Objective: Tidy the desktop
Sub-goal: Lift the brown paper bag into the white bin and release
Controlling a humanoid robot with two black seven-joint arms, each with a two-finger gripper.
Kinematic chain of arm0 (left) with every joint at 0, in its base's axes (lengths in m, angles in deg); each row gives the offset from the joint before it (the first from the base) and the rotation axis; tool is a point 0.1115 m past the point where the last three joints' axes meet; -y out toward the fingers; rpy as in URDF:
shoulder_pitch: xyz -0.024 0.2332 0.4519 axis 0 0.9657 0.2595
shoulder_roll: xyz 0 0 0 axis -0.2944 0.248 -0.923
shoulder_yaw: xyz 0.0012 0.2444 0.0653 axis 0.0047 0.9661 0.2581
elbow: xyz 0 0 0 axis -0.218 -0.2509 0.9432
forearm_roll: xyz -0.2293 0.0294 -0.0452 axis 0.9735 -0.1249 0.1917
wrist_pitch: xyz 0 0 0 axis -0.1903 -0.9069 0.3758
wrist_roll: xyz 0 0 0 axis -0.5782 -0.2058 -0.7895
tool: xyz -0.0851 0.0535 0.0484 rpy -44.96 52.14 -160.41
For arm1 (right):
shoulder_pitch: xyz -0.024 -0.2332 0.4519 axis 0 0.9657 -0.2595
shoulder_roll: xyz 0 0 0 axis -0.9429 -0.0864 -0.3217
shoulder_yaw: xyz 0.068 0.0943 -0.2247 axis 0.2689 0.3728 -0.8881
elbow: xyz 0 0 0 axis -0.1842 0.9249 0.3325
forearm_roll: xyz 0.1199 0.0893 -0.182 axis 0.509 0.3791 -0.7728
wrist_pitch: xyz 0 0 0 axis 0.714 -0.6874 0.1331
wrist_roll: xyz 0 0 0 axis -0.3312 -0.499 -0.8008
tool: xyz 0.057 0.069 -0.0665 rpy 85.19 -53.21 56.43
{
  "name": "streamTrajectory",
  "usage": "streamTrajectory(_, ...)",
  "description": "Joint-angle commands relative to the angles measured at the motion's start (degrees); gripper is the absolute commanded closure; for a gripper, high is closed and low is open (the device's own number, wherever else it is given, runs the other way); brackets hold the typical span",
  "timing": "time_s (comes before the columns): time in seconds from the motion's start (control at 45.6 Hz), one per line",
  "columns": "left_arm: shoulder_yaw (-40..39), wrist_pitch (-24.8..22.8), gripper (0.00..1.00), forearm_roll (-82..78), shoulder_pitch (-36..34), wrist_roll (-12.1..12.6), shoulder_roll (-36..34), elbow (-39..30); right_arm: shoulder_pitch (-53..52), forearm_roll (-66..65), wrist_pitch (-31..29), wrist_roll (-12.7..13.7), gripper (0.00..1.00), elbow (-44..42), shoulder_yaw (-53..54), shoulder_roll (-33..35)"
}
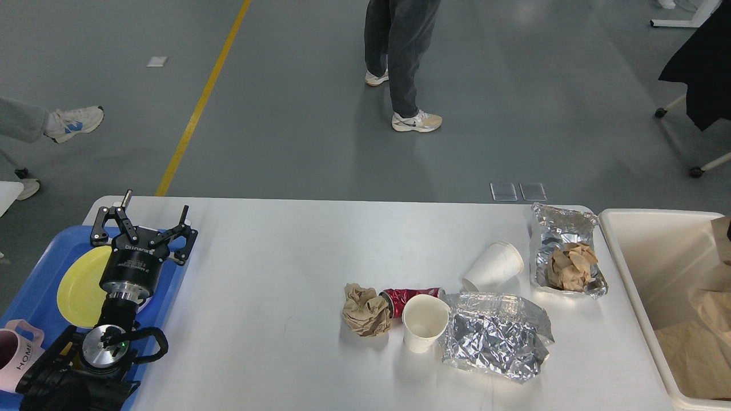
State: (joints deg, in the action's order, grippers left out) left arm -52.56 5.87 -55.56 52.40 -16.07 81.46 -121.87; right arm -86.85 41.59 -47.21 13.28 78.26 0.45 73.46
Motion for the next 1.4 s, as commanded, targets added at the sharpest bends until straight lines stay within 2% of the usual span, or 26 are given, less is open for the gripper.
streamTrajectory(0.0, 0.00, 0.03, 0.04, 0.00, 0.01, 0.00, 0.00, 0.00, 13.65, 0.00, 4.03, -0.07, 1.00, -9.85, 8.62, 3.95)
streamTrajectory(0.175, 0.00, 0.03, 0.04, 0.00, 0.01, 0.00, 0.00, 0.00, 32.45, 0.00, 12.38, -0.07, 1.00, -24.00, 18.99, 3.69)
streamTrajectory(0.263, 0.00, -0.06, 0.04, 0.00, 0.01, 0.00, 0.00, 0.00, 43.09, 0.00, 17.12, -0.07, 1.00, -33.13, 23.39, -0.34)
streamTrajectory(0.417, 0.00, 0.03, 0.04, 0.00, 0.01, 0.00, 0.00, 0.00, 57.59, 0.17, 21.17, -0.33, 1.00, -49.75, 28.75, -6.41)
streamTrajectory(0.57, 0.00, 0.03, 0.04, 0.00, 0.01, 0.08, 0.00, 0.00, 67.01, 0.17, 24.69, -0.24, 1.00, -61.71, 31.84, -12.30)
streamTrajectory(0.68, 0.00, -0.06, 0.04, 0.00, 0.01, 0.08, 0.00, 0.00, 70.00, 0.09, 25.48, -0.15, 1.00, -63.48, 31.75, -14.85)
streamTrajectory(0.943, 0.00, -0.06, 0.04, 0.00, -0.08, 0.09, 0.00, 0.00, 73.96, 0.00, 27.77, -0.42, 1.00, -63.48, 31.57, -16.17)
streamTrajectory(1.381, 0.00, 0.03, 0.04, 0.00, -0.08, 0.08, 0.00, 0.00, 75.19, 0.00, 27.94, -0.24, 1.00, -63.39, 32.01, -18.63)
